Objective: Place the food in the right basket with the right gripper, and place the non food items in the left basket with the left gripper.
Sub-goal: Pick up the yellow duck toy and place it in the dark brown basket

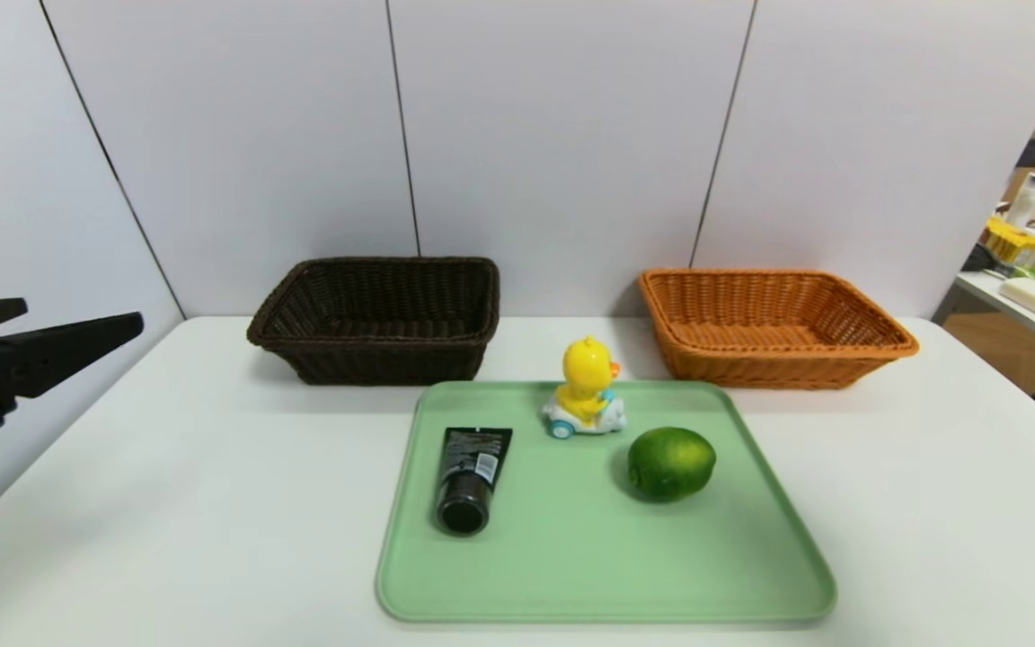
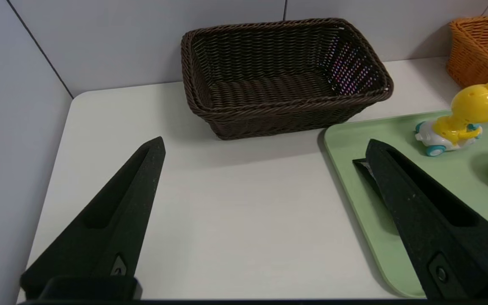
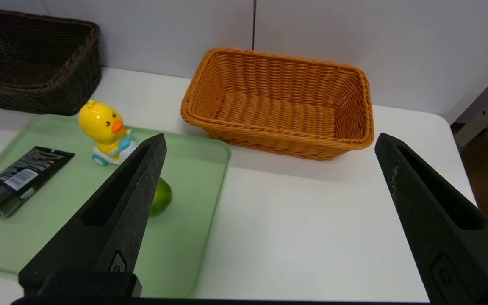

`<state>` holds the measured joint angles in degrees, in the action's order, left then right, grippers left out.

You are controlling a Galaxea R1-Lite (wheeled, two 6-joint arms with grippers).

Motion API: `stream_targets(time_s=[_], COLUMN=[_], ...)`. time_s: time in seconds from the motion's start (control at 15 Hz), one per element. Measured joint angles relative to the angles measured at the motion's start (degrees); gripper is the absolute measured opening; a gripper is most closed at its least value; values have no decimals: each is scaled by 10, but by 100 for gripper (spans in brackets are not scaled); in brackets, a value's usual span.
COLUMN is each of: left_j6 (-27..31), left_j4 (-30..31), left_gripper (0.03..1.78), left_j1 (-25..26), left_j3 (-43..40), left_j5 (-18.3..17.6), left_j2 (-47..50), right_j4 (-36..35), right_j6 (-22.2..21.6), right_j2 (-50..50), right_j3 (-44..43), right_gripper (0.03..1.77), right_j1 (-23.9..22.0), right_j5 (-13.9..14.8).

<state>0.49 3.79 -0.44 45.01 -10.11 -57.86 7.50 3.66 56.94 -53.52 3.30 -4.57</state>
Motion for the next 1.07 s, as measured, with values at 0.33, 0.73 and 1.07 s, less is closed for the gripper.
stream_targets(time_s=[0.33, 0.73, 1.07], left_j6=[-1, -14, -24], left_j4=[20, 99, 208], left_gripper=[169, 169, 169], left_j1=[-57, -196, -281], left_j3=[-7, -10, -14], left_j5=[25, 26, 24], left_j2=[-60, -150, -260], right_j4=[-18, -28, -28], right_j6=[-5, -5, -14], right_j2=[45, 62, 65], right_j3=[30, 38, 35], right_gripper=[170, 170, 170], right_j1=[0, 2, 2], right_j5=[4, -3, -2])
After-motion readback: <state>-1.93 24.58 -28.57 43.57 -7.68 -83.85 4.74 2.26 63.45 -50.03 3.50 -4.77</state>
